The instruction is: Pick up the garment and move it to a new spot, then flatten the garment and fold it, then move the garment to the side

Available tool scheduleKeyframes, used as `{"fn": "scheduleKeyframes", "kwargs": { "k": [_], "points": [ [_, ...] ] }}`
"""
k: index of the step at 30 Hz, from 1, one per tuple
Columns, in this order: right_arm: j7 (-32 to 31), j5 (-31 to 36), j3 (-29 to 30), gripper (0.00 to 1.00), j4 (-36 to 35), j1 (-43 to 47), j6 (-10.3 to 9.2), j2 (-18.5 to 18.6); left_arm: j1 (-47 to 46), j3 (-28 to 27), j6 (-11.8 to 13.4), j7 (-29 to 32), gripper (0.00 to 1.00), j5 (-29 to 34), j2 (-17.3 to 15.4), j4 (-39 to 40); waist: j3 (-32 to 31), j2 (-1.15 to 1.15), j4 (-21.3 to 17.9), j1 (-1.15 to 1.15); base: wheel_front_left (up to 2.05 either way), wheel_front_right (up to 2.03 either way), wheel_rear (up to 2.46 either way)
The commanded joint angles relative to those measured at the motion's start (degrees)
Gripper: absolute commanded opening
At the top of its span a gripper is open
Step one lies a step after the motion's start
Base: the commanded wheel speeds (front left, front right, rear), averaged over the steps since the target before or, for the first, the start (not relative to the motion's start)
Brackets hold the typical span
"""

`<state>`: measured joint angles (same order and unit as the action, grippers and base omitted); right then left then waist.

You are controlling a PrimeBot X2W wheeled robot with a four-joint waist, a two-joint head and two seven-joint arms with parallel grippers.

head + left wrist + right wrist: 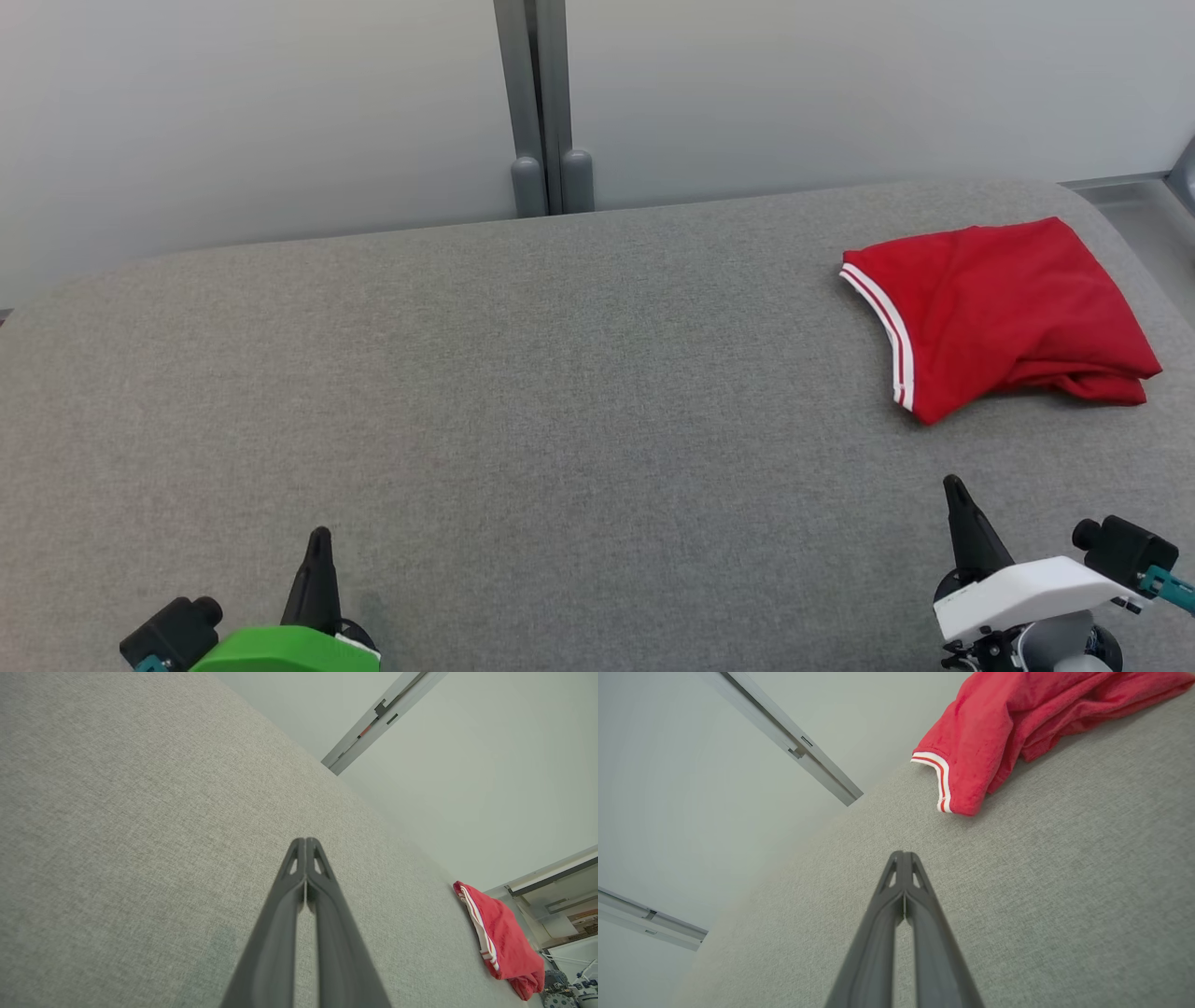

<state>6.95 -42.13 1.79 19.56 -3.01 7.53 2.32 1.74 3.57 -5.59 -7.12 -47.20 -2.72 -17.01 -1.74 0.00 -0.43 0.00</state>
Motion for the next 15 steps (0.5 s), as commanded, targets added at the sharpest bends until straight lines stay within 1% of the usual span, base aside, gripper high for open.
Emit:
{"fn": "scheduleKeyframes", "kwargs": {
  "k": [1, 2, 15],
  "points": [
    [-0.44, -2.01, 0.39, 0.00, -1.12, -1.51, -0.02, 0.31, -1.78, -0.62, -0.36, 0.39, 0.00, -1.87, -0.44, 0.95, 0.02, 0.00, 0.01, 0.00, 0.00, 0.00, 0.00],
    [-0.93, -3.70, 0.55, 0.00, -1.29, -1.60, -0.02, 0.32, -2.04, -0.93, -0.43, 0.83, 0.00, -3.38, -0.45, 1.04, 0.07, 0.00, 0.02, 0.00, 0.00, 0.00, 0.00],
    [-3.37, -12.66, 1.37, 0.00, -2.17, -2.01, -0.03, 0.40, -3.31, -2.62, -0.72, 3.19, 0.00, -11.56, -0.53, 1.49, 0.32, 0.00, 0.07, 0.00, 0.00, 0.00, 0.00]
  ]
}}
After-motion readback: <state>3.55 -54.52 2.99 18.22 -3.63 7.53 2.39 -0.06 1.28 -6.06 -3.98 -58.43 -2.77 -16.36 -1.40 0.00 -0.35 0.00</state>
